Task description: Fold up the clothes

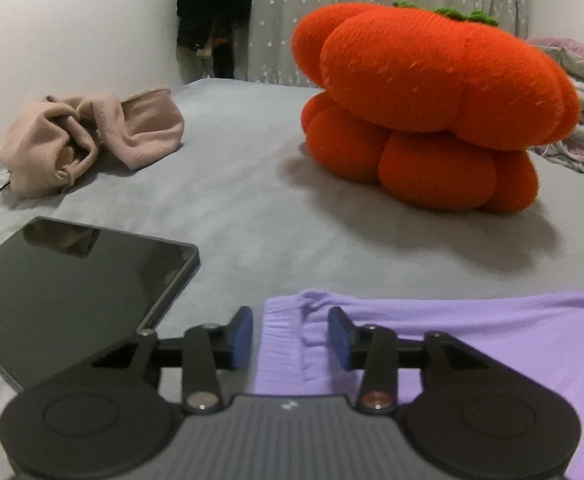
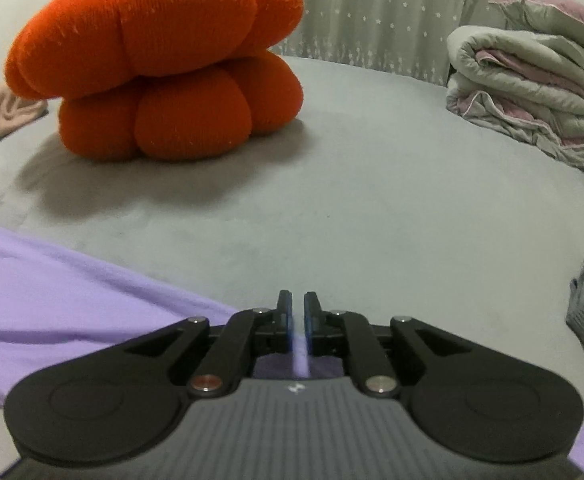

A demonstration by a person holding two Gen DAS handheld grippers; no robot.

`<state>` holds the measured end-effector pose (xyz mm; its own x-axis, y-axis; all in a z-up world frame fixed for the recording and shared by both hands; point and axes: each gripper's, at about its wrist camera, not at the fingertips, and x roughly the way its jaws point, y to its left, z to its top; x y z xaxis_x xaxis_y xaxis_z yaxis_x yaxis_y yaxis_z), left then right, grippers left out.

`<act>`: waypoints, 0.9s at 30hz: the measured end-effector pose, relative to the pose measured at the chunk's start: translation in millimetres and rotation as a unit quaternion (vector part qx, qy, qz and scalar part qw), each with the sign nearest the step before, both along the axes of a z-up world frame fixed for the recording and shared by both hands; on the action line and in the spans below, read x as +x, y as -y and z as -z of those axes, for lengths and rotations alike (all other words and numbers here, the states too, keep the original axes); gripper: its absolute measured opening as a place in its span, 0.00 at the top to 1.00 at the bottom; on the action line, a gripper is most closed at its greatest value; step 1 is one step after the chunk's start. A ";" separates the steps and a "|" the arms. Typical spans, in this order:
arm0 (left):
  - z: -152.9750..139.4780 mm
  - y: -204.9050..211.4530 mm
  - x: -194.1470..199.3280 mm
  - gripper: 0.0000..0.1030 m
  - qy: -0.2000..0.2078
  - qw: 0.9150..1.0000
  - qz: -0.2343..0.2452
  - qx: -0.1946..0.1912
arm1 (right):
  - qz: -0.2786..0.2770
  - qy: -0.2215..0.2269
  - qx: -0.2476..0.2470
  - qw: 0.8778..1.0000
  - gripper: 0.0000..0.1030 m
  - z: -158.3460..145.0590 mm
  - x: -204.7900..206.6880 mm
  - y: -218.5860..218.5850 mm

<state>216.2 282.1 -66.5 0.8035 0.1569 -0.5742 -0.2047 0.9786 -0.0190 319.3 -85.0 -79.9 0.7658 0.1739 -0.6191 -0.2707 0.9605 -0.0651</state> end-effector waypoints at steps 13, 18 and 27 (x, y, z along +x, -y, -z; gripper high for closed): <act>-35.7 77.3 -34.9 0.45 0.000 0.997 0.076 -0.034 | 0.045 -0.034 0.089 0.994 0.68 -18.8 -57.1 45.7; -39.0 119.8 -47.2 0.46 -0.010 0.991 0.129 -0.024 | 0.075 -0.049 0.131 0.987 0.68 -16.5 -77.4 72.4; -26.7 189.7 -56.1 0.64 -0.041 0.975 0.221 0.005 | 0.127 -0.087 0.210 0.965 0.68 -7.6 -109.2 120.3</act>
<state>160.1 92.4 -39.7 0.7455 -0.1878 -0.6395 0.2355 0.9718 -0.0109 210.0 -205.3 -72.3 0.7081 0.2579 -0.6574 0.0055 0.9289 0.3703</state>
